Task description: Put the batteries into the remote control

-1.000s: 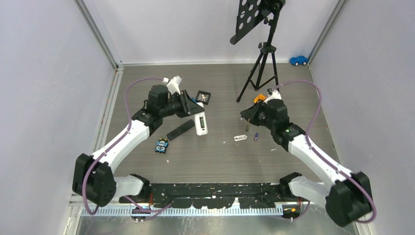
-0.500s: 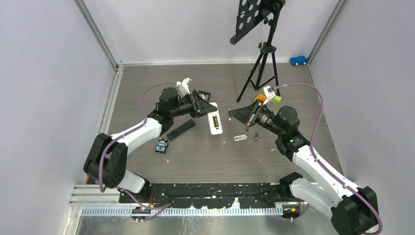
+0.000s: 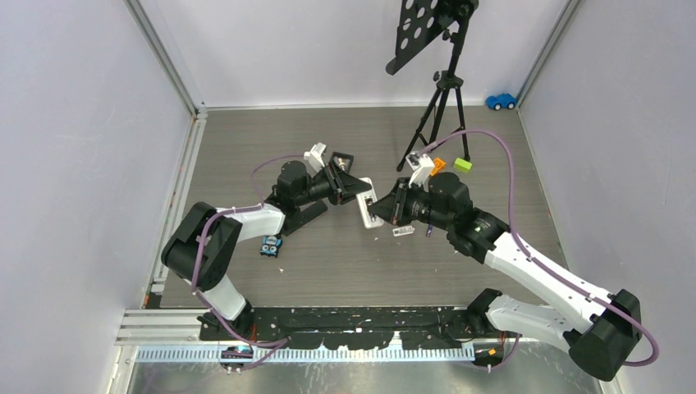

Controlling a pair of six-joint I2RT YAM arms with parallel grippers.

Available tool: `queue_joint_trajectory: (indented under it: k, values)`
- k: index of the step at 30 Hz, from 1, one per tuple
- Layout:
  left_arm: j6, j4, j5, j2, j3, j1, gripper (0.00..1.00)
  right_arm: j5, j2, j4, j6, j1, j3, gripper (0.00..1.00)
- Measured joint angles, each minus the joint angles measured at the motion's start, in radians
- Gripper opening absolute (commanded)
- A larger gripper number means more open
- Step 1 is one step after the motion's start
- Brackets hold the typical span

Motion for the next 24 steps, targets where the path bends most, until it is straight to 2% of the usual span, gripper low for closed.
queue_joint_trajectory:
  k: [9,19,24]
  values:
    - [-0.031,0.069,0.002,0.000,-0.003,-0.012,0.00,0.161,0.085,-0.102,-0.085,0.073,0.052,0.06]
    - [-0.031,0.077,0.002,0.000,-0.022,-0.027,0.00,0.246,0.088,-0.114,-0.114,0.103,0.054,0.08]
    - [-0.036,0.077,0.003,-0.006,-0.031,-0.027,0.00,0.272,0.088,-0.119,-0.119,0.103,0.054,0.12]
